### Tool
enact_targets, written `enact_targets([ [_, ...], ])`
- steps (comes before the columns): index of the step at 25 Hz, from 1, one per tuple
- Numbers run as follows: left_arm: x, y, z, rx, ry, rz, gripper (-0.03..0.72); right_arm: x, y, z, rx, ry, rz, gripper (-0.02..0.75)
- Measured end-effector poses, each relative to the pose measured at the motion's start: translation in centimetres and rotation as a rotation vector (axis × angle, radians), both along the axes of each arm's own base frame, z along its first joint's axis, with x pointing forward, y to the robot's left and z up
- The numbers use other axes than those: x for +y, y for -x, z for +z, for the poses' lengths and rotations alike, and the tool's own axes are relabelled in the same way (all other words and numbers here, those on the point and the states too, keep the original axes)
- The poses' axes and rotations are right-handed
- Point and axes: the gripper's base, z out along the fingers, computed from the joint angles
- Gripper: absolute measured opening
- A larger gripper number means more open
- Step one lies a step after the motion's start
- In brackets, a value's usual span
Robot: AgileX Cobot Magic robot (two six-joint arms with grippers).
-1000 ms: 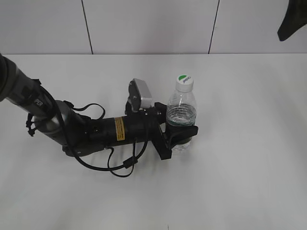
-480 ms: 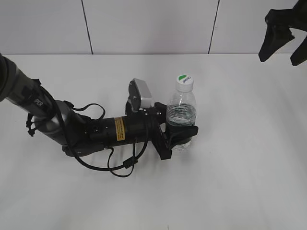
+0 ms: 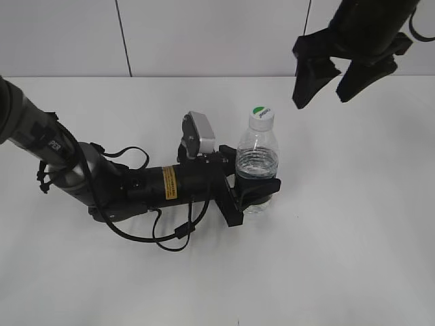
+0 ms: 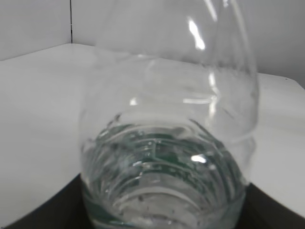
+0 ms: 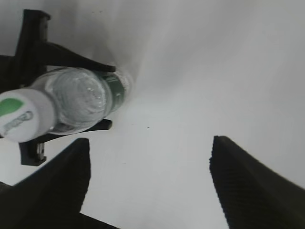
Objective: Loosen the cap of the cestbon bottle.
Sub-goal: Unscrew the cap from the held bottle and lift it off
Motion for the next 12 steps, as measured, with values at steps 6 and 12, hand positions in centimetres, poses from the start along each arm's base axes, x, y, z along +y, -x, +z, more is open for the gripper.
enact_targets([
  [6, 0.0, 0.0, 0.0, 0.000, 0.000, -0.001, 0.405, 3.7, 1.5, 0.1, -0.023, -0.018, 0.093, 0.597],
  [12, 0.0, 0.0, 0.0, 0.000, 0.000, -0.001, 0.405, 4.5, 1.6, 0.2, -0.034, -0.060, 0.096, 0.596],
])
